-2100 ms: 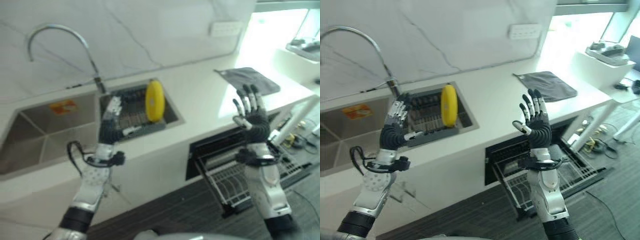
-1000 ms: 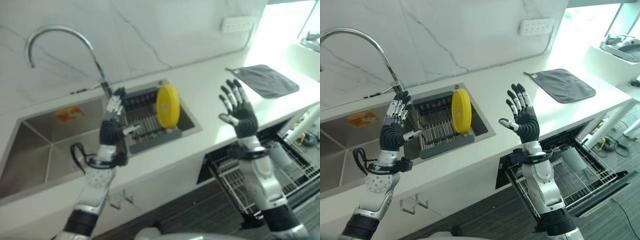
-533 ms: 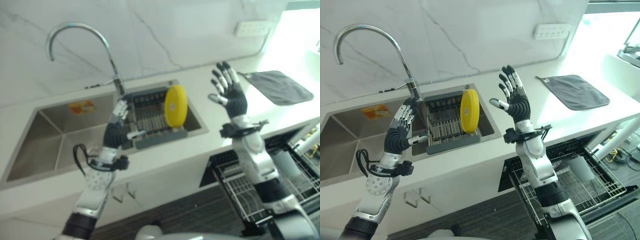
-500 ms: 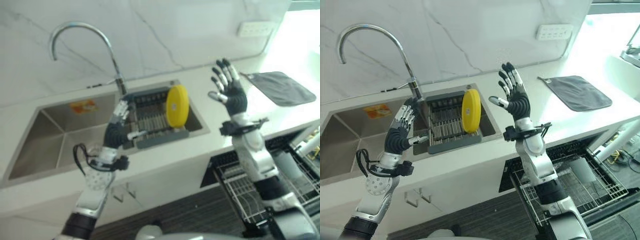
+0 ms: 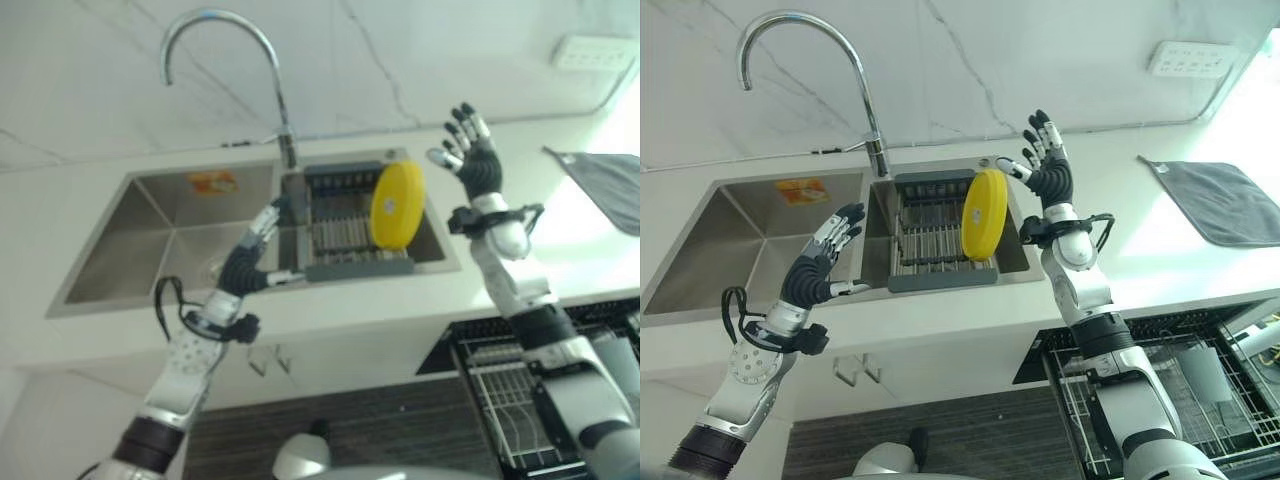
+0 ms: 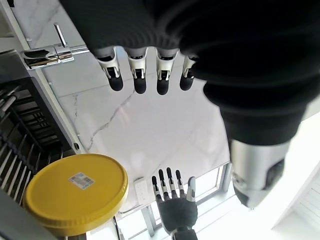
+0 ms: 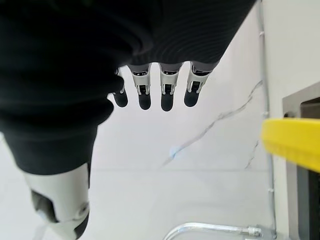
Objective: Place the dishes in the dishwasher.
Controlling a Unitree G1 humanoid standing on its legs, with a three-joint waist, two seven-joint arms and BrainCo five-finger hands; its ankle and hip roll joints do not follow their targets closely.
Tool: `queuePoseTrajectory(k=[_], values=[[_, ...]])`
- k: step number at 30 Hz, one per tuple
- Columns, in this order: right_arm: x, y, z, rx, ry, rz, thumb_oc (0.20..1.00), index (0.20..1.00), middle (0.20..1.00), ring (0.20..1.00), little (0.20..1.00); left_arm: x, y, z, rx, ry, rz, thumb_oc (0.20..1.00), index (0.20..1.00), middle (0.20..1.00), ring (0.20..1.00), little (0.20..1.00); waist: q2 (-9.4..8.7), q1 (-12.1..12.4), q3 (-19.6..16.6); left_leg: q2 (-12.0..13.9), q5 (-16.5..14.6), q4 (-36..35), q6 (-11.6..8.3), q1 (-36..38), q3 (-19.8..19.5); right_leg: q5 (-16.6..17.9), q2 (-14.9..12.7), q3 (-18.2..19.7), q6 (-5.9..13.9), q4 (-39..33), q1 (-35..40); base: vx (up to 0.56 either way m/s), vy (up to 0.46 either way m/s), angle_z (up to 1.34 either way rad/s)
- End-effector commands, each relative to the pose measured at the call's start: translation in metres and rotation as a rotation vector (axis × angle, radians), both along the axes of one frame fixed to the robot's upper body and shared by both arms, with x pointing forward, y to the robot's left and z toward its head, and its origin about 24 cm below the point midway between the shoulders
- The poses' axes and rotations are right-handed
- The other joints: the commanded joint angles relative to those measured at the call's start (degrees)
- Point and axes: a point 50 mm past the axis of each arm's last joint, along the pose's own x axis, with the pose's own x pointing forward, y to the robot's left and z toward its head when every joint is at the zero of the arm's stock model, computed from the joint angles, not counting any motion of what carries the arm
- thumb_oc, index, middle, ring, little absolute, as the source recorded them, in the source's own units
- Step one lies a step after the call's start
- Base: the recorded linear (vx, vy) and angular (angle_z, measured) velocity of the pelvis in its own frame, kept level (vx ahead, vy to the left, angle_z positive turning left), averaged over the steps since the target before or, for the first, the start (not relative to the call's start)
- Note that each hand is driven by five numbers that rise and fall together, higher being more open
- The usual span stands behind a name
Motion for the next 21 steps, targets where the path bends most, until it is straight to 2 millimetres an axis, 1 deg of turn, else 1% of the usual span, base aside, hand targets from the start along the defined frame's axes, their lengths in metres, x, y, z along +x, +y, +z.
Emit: queuePoseTrajectory(k=[1,7,11,15,21], values=[[0.000,-0.007,0.042,0.033,-0.162,-0.016,1.000,1.000,1.000,1.000,1.000,0.003,-0.005,0.023,-0.025,-0.104,-0.068,1.000,1.000,1.000,1.000,1.000,1.73,1.10,-1.78,1.01,-6.82,0.93,-0.38,3.13,1.73,-3.02,0.85,0.75,-3.79,7.42,-4.20,0.03,0.017,0.03],[0.004,-0.020,0.037,0.065,-0.132,-0.076,1.000,1.000,1.000,1.000,1.000,0.003,-0.003,0.023,-0.015,-0.101,-0.081,1.000,1.000,1.000,1.000,1.000,2.49,1.58,-1.16,0.72,-6.41,0.58,-0.19,2.61,0.94,-3.25,0.27,0.10,-3.63,8.27,-4.66,0.02,0.016,0.12],[0.007,-0.025,0.030,0.074,-0.099,-0.089,1.000,1.000,1.000,1.000,1.000,0.003,-0.003,0.024,-0.014,-0.101,-0.092,1.000,1.000,1.000,1.000,1.000,2.86,1.72,-0.82,0.65,-6.22,0.55,-0.14,2.20,0.73,-3.27,-0.13,-0.12,-3.51,8.79,-5.05,0.00,0.001,0.01],[0.010,-0.023,0.020,0.078,-0.056,-0.078,1.000,1.000,1.000,1.000,1.000,0.003,-0.005,0.024,-0.014,-0.103,-0.102,1.000,1.000,1.000,1.000,1.000,3.29,1.69,-0.31,0.57,-5.93,0.55,-0.11,1.64,0.76,-3.20,-0.48,-0.21,-3.40,9.08,-5.54,0.00,0.000,0.00],[0.011,-0.017,0.012,0.073,-0.022,-0.067,1.000,1.000,1.000,1.000,1.000,0.004,-0.008,0.025,-0.023,-0.113,-0.106,1.000,1.000,1.000,1.000,1.000,3.82,1.38,0.52,0.62,-5.64,0.61,-0.10,1.05,1.29,-3.09,-1.12,-0.32,-3.35,9.66,-6.38,-0.02,0.012,0.01]])
